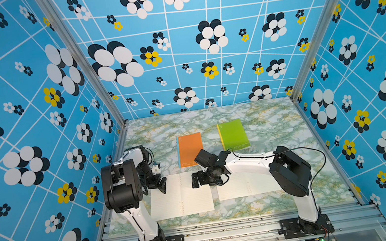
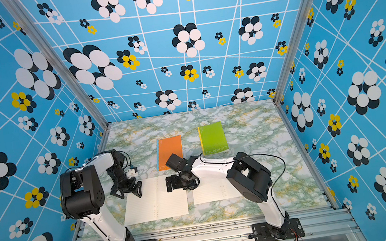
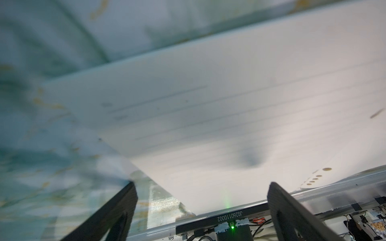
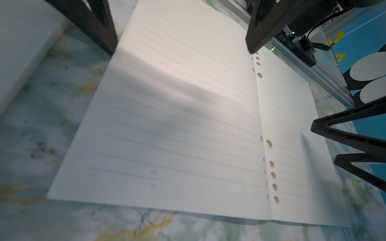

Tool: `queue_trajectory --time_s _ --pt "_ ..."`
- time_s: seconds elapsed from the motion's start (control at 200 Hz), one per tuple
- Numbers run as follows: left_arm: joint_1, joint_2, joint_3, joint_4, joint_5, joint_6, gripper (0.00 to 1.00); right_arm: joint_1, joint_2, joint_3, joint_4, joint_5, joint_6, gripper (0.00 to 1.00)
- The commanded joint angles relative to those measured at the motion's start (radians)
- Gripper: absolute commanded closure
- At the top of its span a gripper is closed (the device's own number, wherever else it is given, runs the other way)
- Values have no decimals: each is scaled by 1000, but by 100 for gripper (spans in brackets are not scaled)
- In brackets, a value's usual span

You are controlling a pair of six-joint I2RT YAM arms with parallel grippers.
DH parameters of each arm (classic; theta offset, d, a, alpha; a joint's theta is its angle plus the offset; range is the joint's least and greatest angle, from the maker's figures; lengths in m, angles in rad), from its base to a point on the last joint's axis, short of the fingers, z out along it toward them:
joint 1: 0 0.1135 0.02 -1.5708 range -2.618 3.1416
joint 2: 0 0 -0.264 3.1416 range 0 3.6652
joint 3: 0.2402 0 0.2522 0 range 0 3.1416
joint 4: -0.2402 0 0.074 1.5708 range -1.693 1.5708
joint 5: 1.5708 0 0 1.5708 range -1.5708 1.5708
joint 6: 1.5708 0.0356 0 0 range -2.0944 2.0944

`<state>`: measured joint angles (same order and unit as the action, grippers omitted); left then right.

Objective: Close the notebook
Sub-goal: Close the notebook at the center of the board.

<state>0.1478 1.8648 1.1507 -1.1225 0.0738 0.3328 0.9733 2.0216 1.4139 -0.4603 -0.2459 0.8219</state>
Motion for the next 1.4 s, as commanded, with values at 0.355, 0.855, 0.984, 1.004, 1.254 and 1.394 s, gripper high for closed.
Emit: queue_trajectory --time_s 0.355,0.855,0.984,1.004,1.254,1.394 --pt "-56 60 79 -26 181 -33 1 8 71 32 -57 -15 -26 1" --pt "-57 -102 147 -186 387 47 1 4 83 56 -56 2 -23 1" --pt "-64 -121 163 -250 451 87 0 3 87 62 -51 -1 -21 1" --pt "-65 -123 165 -260 463 95 0 2 86 63 -49 0 -21 1" --pt "-146 -144 183 -308 525 121 0 -14 70 40 -30 -12 -11 1" --pt "-212 -155 193 -308 553 112 0 -38 1 -14 -18 -6 -28 1"
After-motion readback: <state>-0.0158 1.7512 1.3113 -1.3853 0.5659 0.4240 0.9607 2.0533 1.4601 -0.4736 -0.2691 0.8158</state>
